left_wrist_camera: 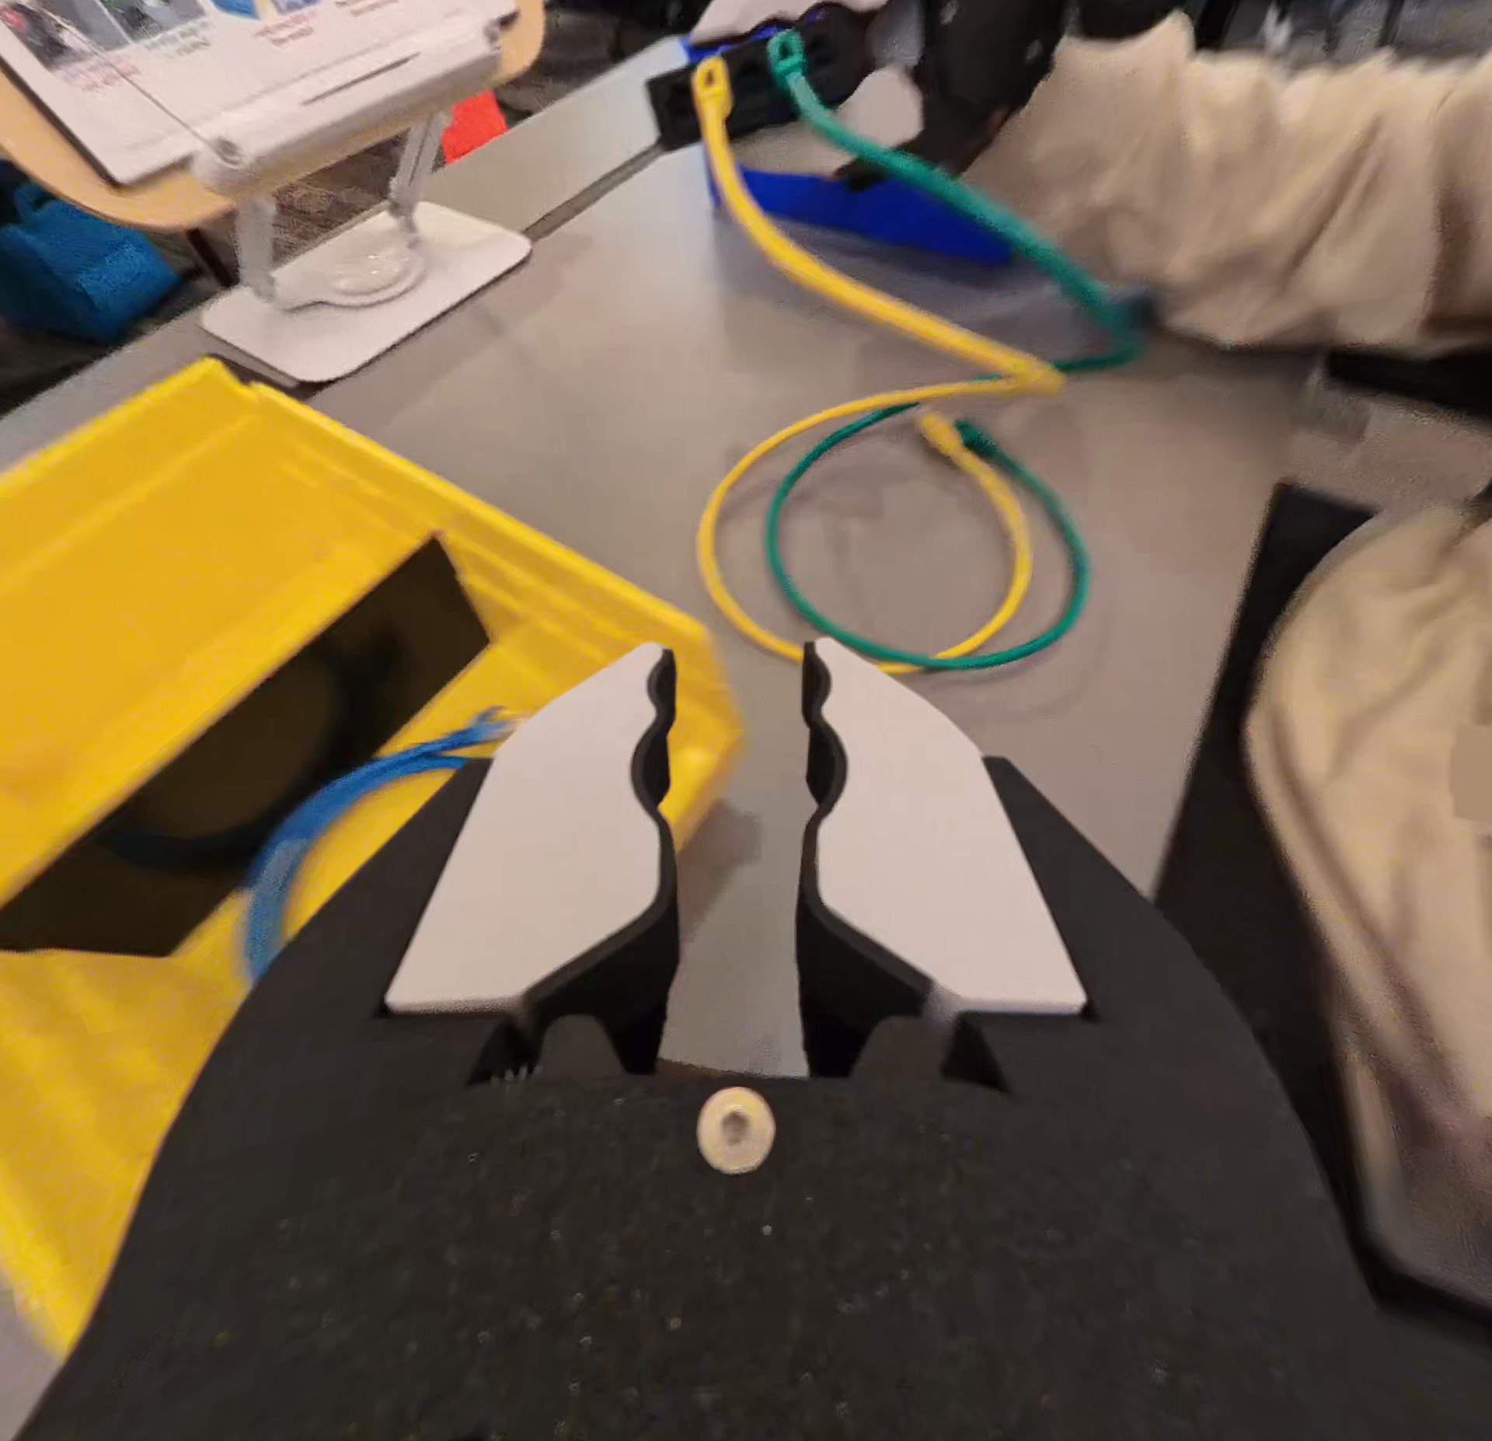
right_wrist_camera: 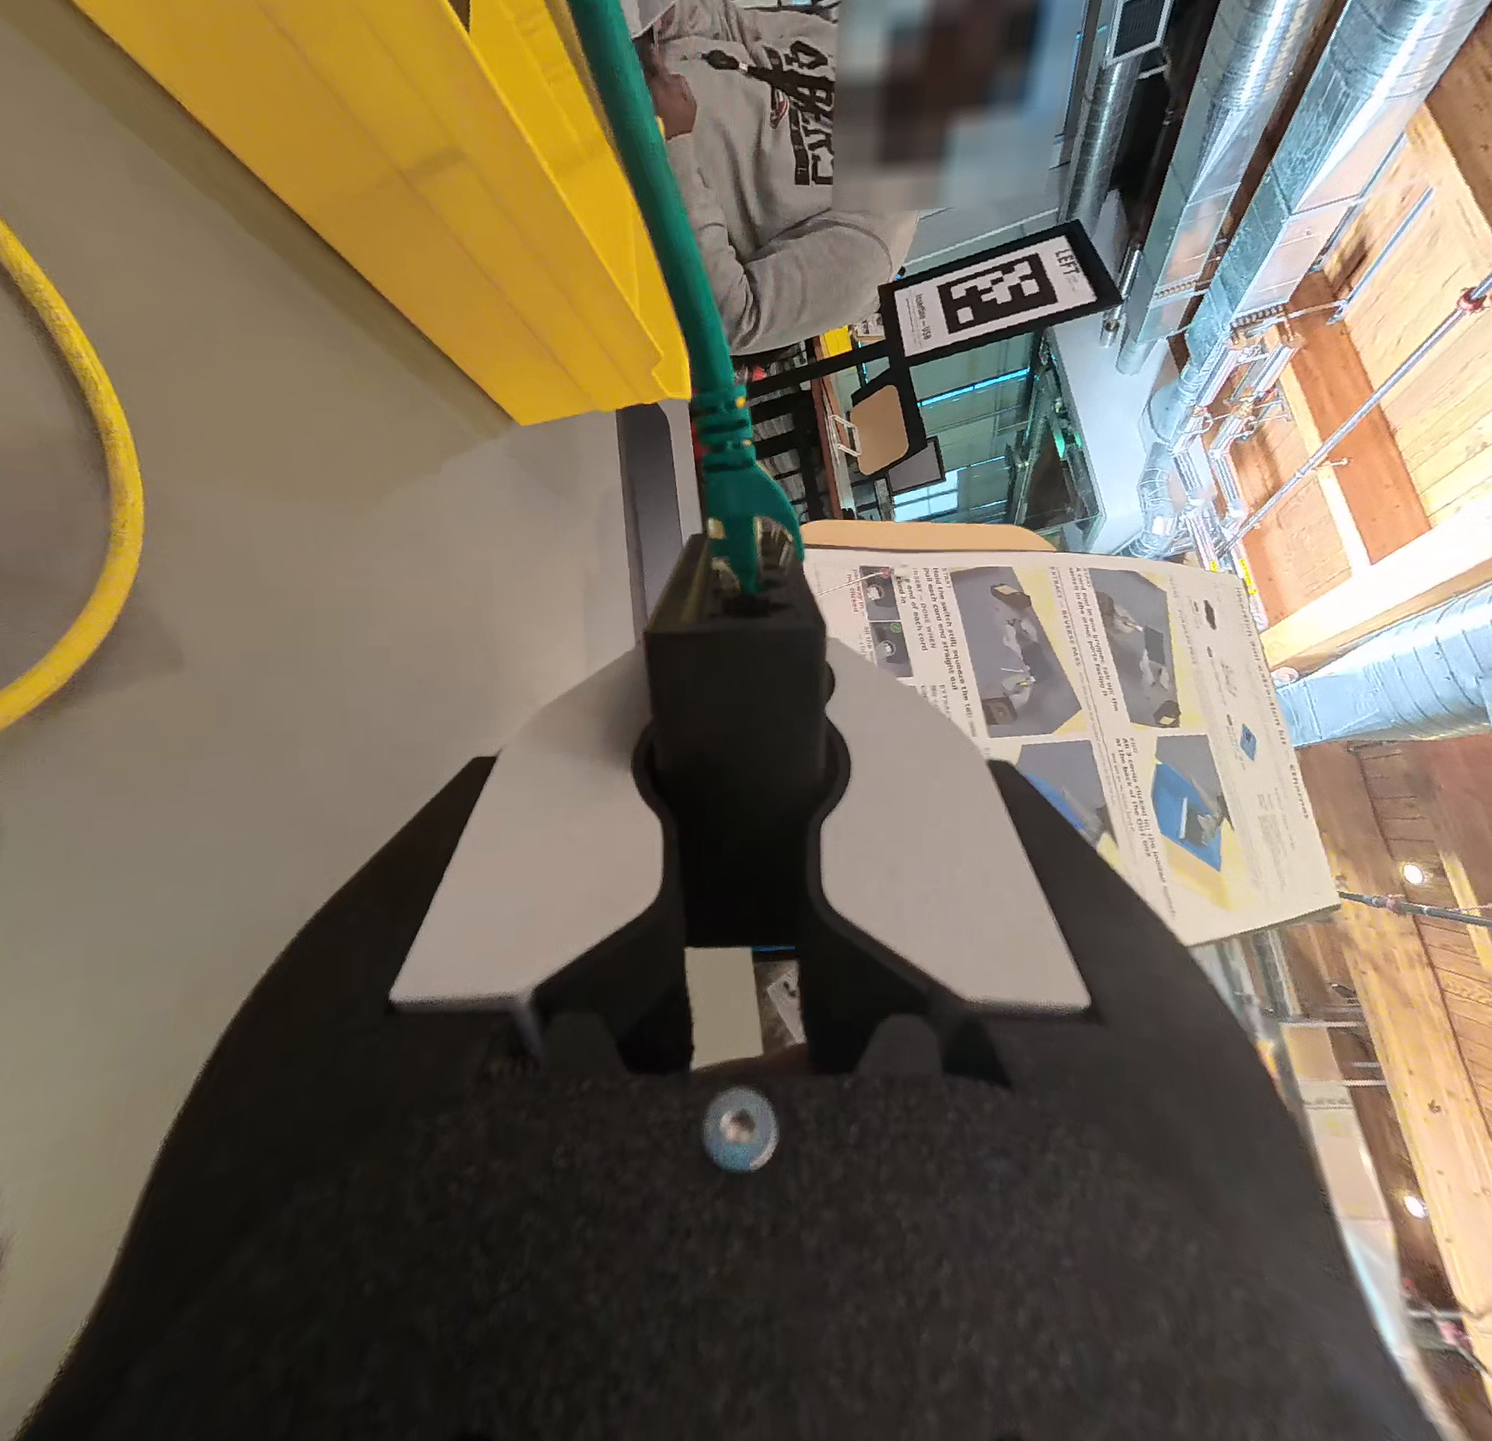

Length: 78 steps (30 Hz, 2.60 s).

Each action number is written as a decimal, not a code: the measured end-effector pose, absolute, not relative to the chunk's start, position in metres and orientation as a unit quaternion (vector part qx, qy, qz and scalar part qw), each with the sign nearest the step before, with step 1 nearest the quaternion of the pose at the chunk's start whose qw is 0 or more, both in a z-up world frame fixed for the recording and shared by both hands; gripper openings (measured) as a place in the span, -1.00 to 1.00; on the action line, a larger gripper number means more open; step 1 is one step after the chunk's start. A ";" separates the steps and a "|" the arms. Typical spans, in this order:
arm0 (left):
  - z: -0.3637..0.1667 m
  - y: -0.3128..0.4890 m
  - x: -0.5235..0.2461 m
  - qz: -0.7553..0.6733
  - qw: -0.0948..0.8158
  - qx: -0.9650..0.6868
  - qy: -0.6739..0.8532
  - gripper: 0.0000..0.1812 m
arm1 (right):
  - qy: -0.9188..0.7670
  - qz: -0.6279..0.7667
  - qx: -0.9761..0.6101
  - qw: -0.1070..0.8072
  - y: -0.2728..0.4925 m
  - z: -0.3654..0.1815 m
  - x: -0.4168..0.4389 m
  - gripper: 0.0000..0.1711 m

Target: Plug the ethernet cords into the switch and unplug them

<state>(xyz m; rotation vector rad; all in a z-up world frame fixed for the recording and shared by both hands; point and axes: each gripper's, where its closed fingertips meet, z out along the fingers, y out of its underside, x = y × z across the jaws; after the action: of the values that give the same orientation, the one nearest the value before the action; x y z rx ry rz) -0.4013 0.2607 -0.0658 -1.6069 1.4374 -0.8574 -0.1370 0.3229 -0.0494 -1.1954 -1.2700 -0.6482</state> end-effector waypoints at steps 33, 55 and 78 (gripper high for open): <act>-0.204 0.432 -0.399 0.110 0.186 -0.393 0.894 -0.82 | -0.542 -0.234 -0.560 0.581 0.334 -0.072 -0.130 -0.65; -0.137 0.214 -0.380 -0.071 0.240 -0.659 0.709 -0.86 | -0.538 -0.238 -0.550 0.593 0.327 -0.055 -0.134 -0.65; -0.192 0.202 -0.361 -0.394 0.130 -0.774 0.479 -0.69 | -0.557 -0.243 -0.545 0.577 0.325 -0.064 -0.141 -0.65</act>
<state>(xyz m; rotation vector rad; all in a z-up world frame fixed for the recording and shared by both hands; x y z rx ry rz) -0.3607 0.2015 -0.1919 -2.2475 1.3928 -1.1440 -0.1408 0.3250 -0.0641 -1.2757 -1.3034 -0.5683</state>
